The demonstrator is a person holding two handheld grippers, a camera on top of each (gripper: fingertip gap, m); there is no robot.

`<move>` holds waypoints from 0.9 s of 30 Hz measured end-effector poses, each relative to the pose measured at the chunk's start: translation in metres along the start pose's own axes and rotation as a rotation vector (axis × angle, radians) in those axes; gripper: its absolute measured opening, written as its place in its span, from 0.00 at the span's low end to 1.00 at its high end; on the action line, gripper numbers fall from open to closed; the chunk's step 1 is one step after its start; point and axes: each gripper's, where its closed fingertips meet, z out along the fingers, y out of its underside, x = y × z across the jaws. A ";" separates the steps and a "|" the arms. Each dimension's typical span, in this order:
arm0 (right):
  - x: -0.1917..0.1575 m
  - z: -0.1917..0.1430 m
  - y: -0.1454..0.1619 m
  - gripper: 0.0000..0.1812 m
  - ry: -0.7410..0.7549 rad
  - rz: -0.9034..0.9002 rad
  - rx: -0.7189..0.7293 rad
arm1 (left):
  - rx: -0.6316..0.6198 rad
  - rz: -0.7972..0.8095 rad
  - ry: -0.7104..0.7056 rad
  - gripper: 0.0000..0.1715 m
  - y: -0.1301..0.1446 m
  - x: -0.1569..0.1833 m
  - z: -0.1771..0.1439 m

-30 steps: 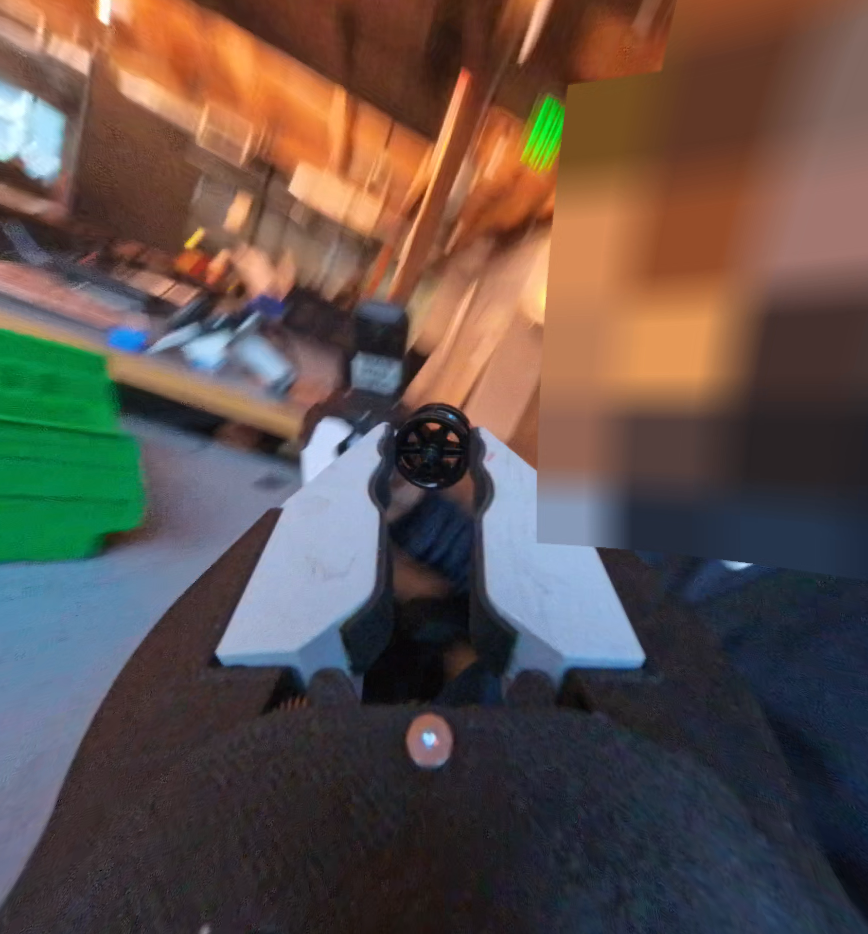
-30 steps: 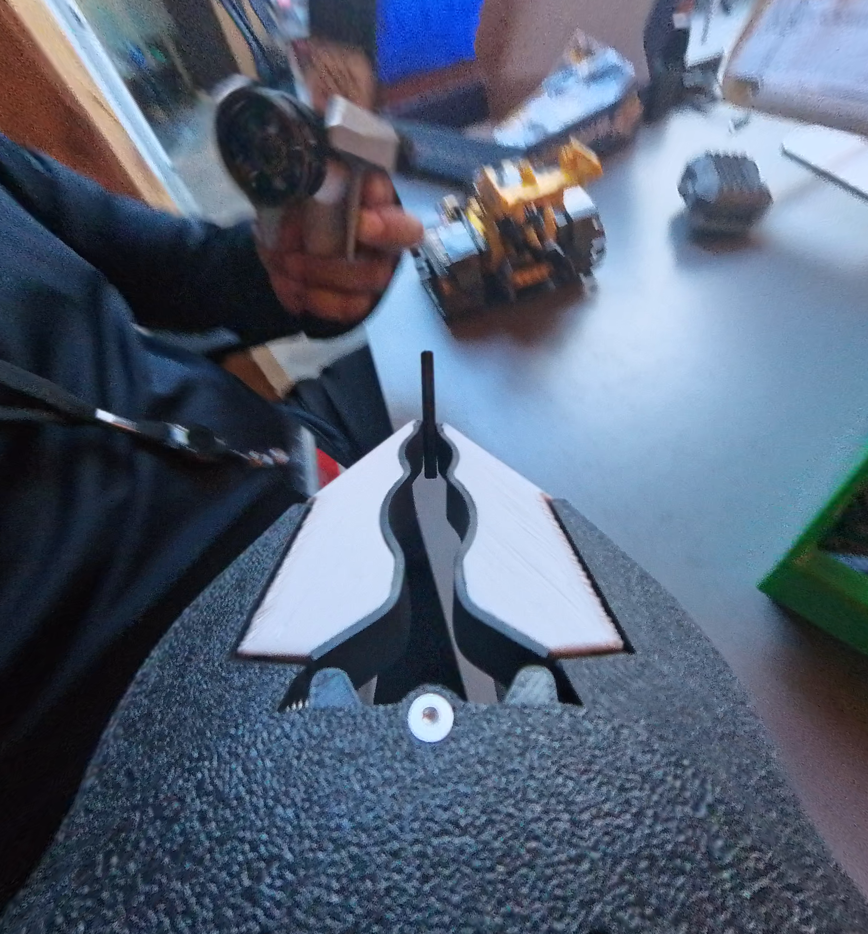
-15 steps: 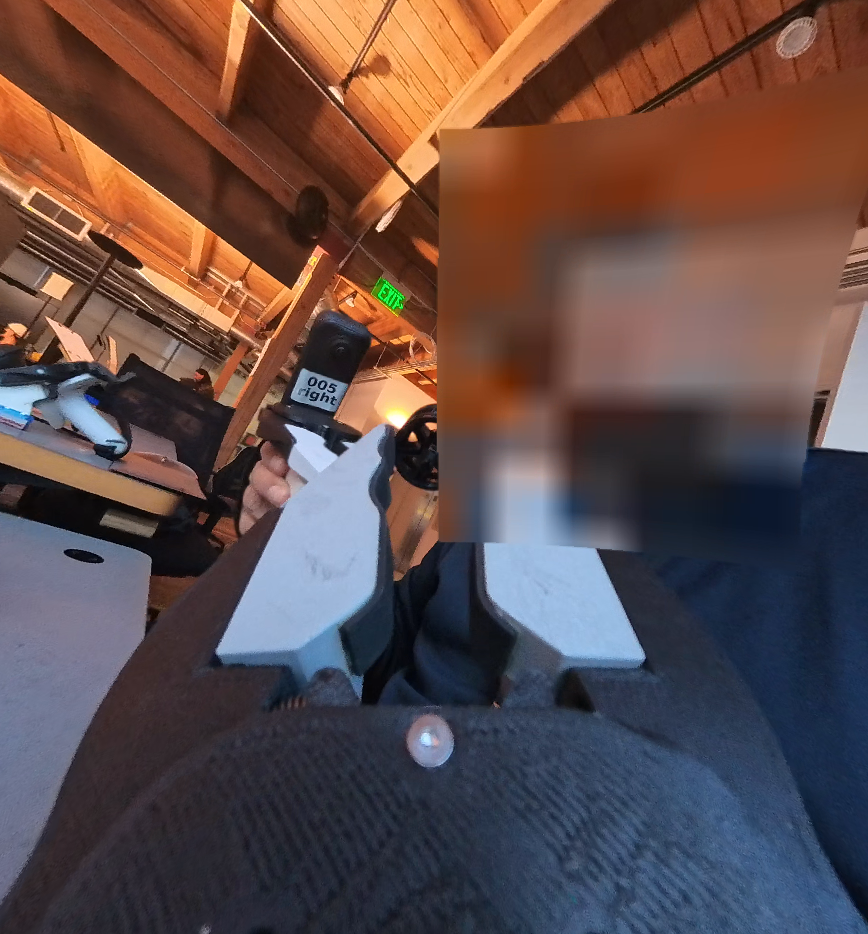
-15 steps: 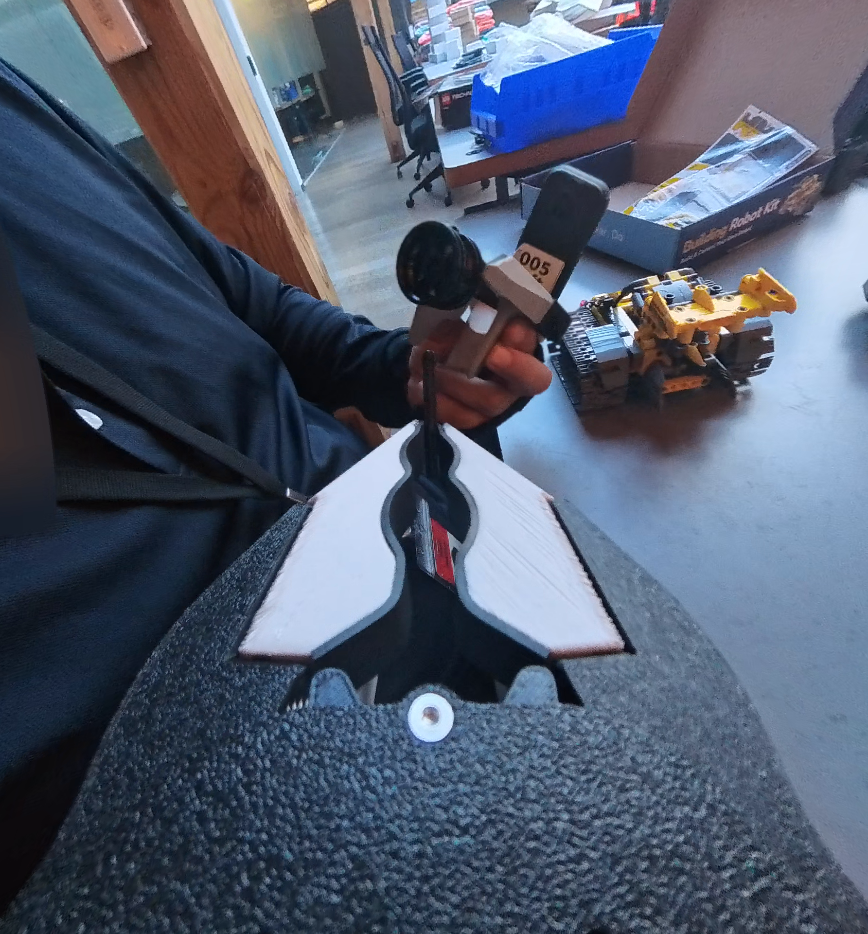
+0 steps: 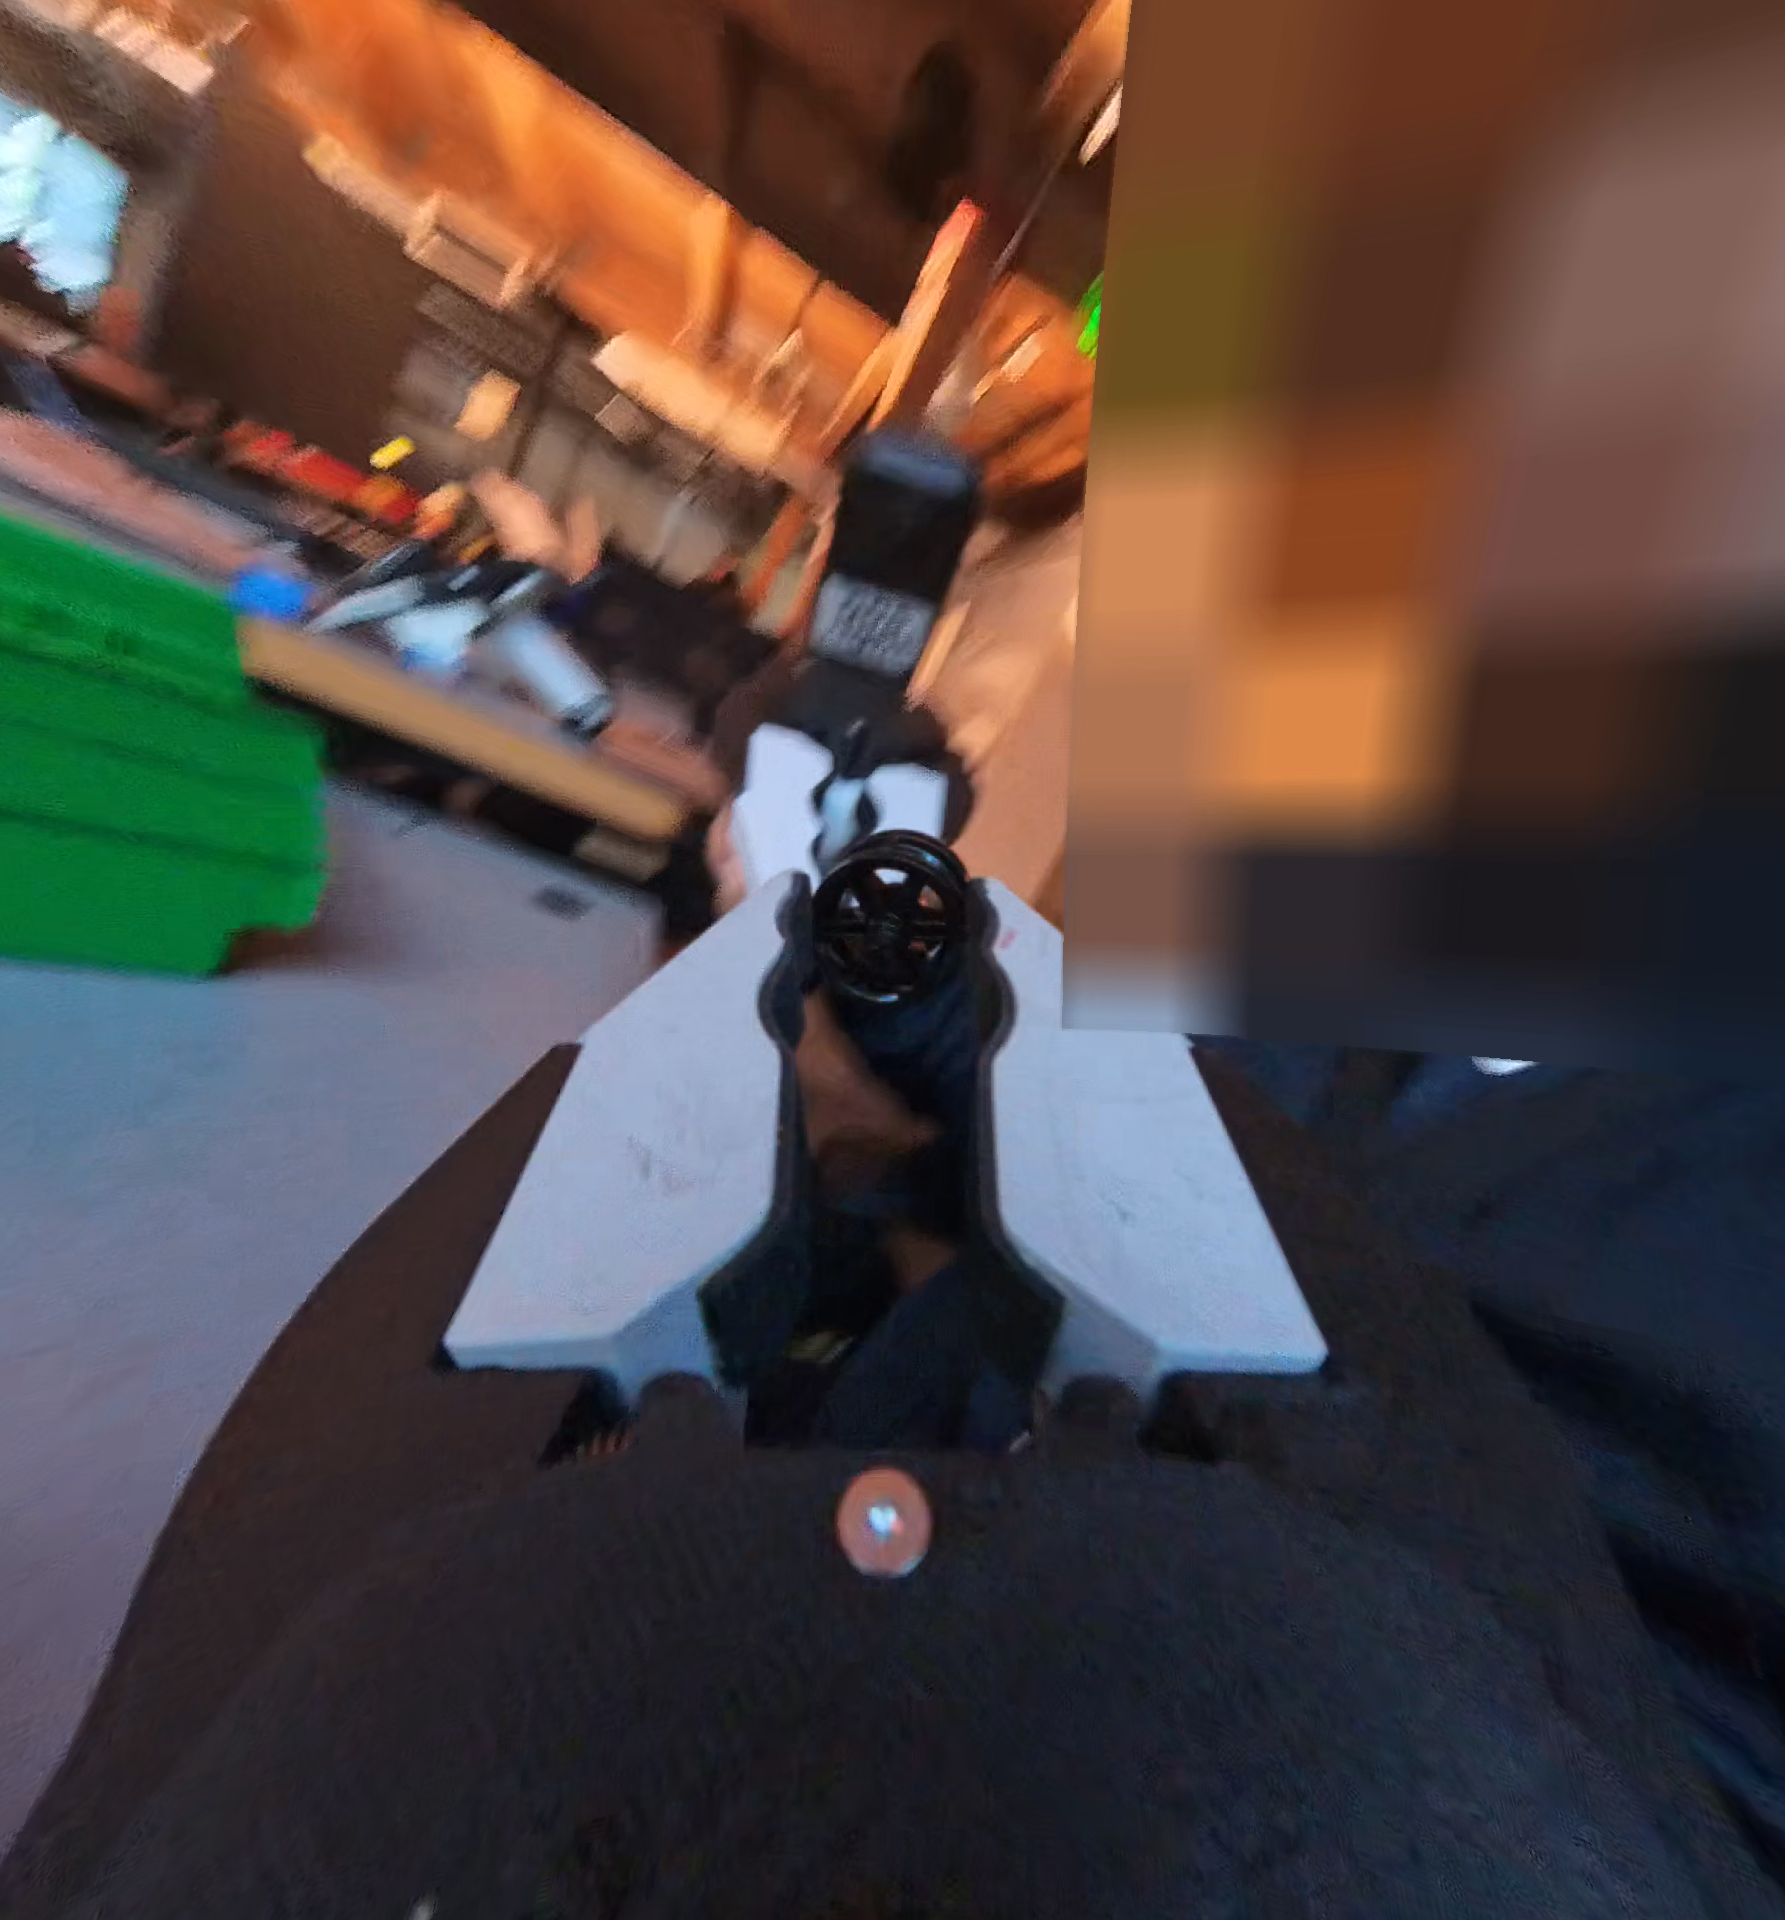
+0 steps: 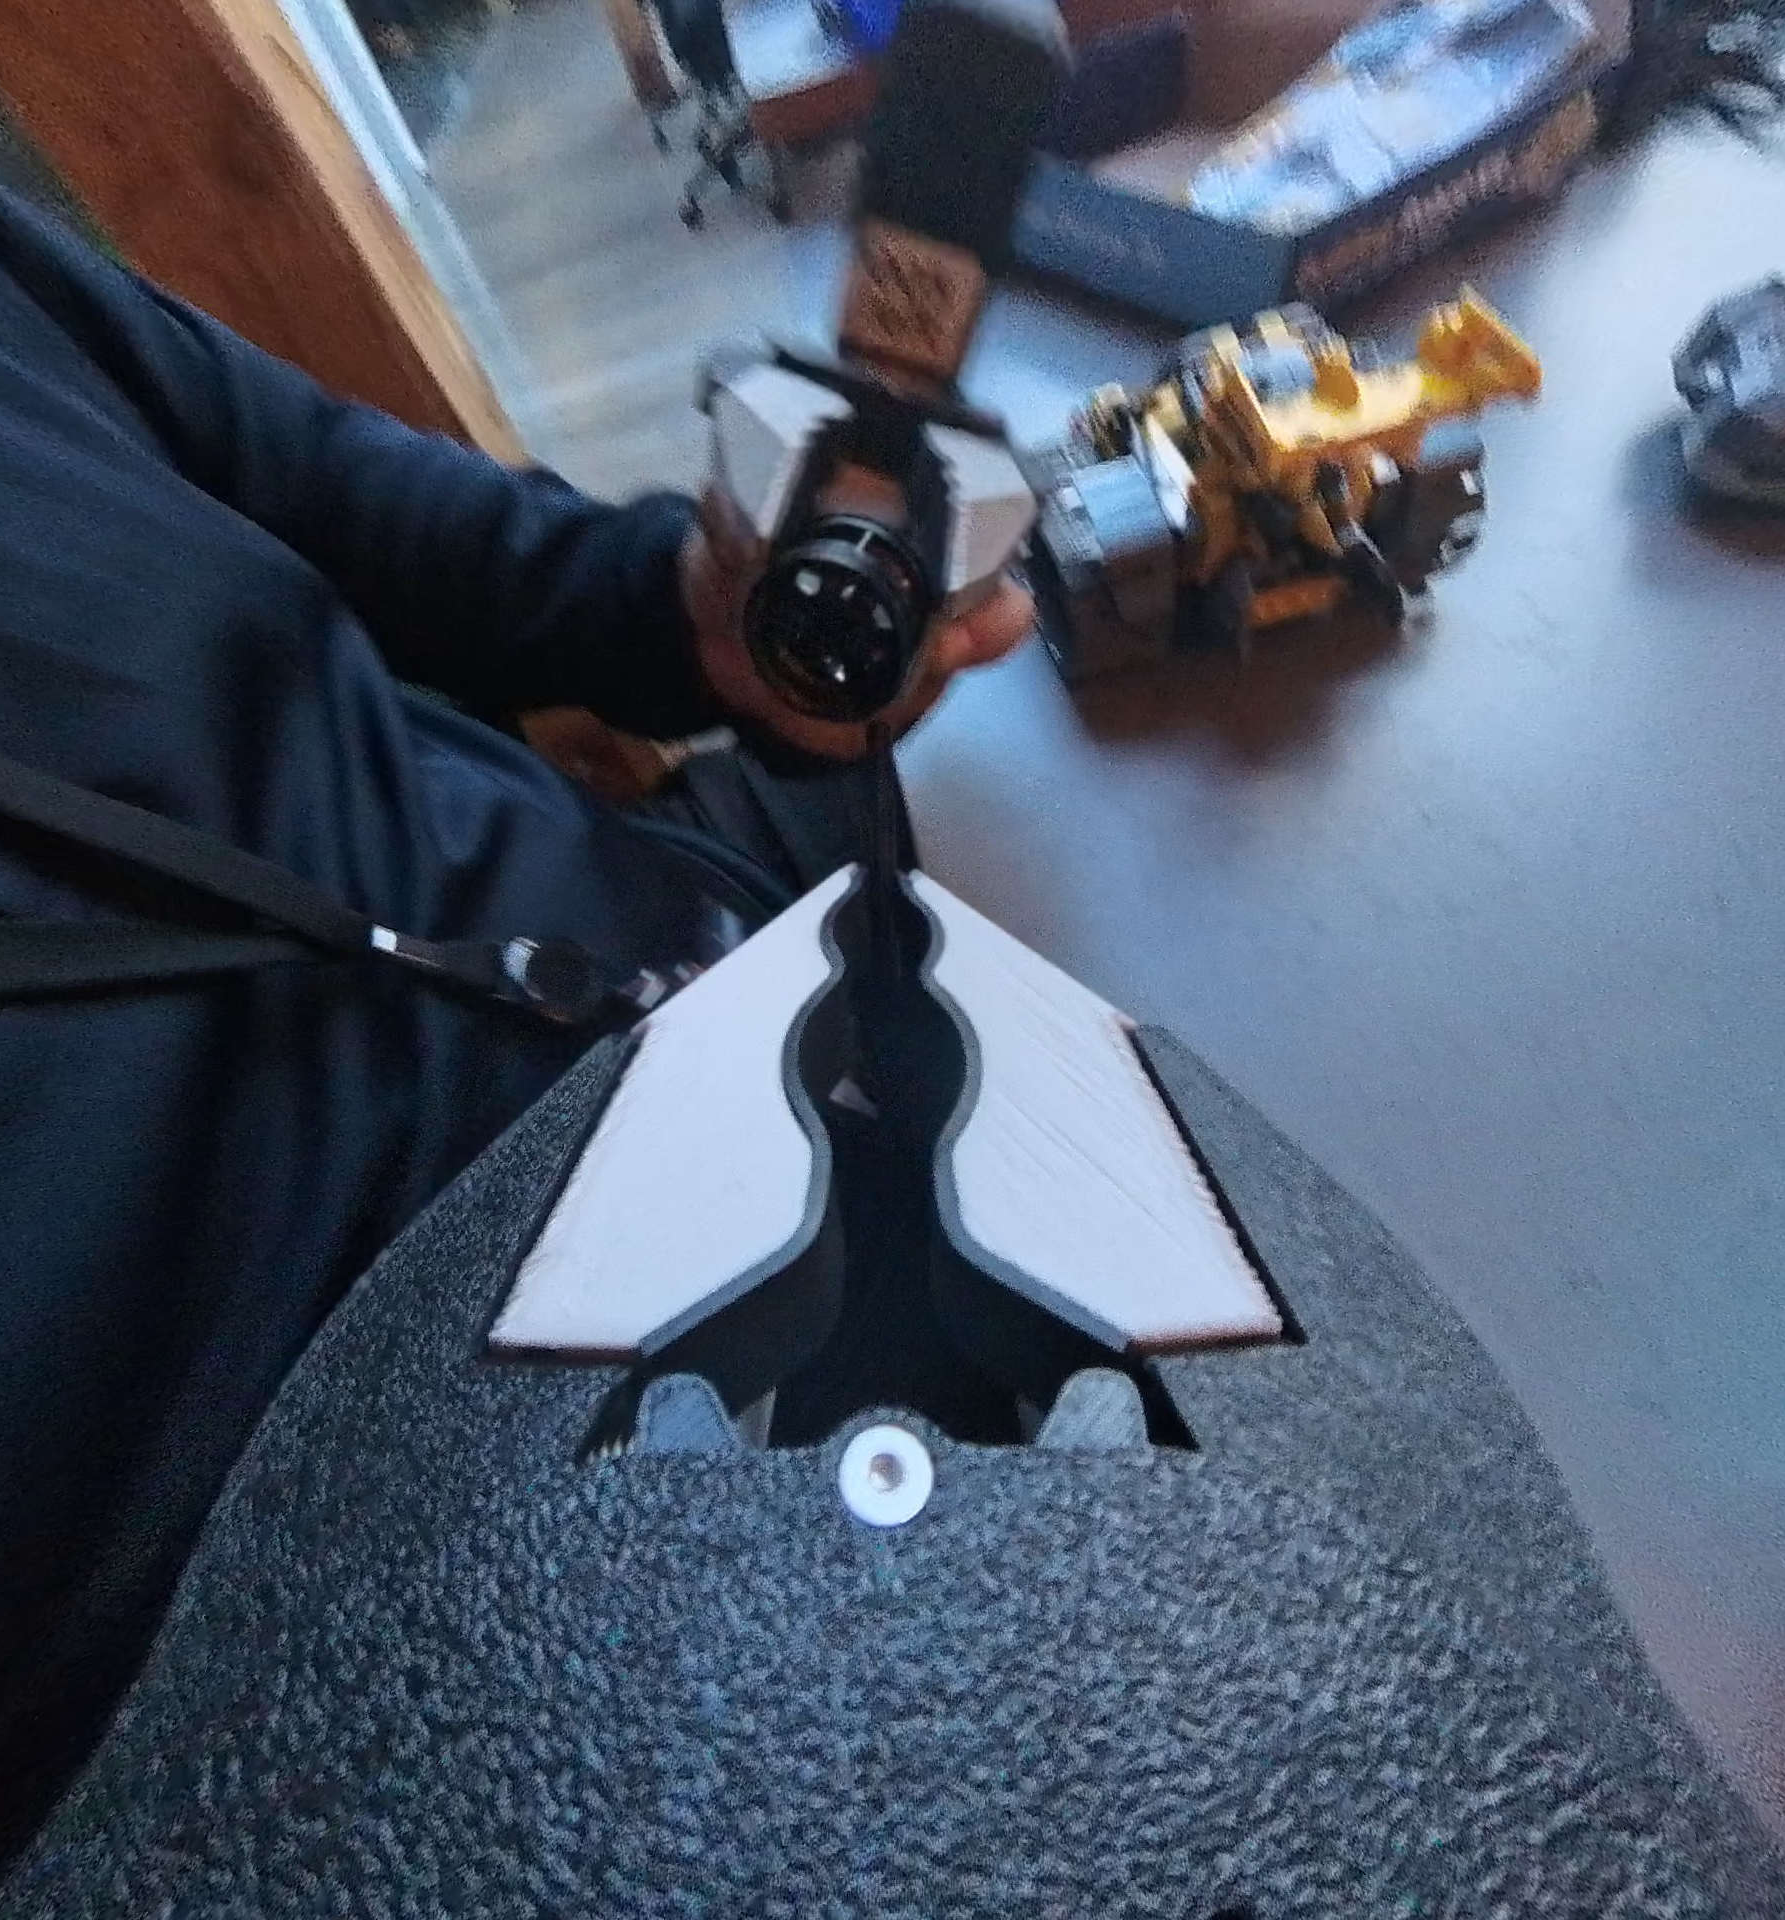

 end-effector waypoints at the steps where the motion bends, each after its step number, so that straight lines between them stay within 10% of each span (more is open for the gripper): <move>1: 0.009 0.004 0.011 0.01 0.031 0.000 -0.045 | -0.098 0.066 -0.095 0.16 0.013 -0.012 -0.001; 11: 0.050 0.050 0.092 0.01 0.047 0.020 -0.423 | -0.780 0.474 -0.517 0.16 0.095 -0.079 -0.045; 27: 0.048 0.068 0.093 0.01 0.006 0.004 -0.439 | -1.017 0.530 -0.620 0.26 0.105 -0.089 -0.074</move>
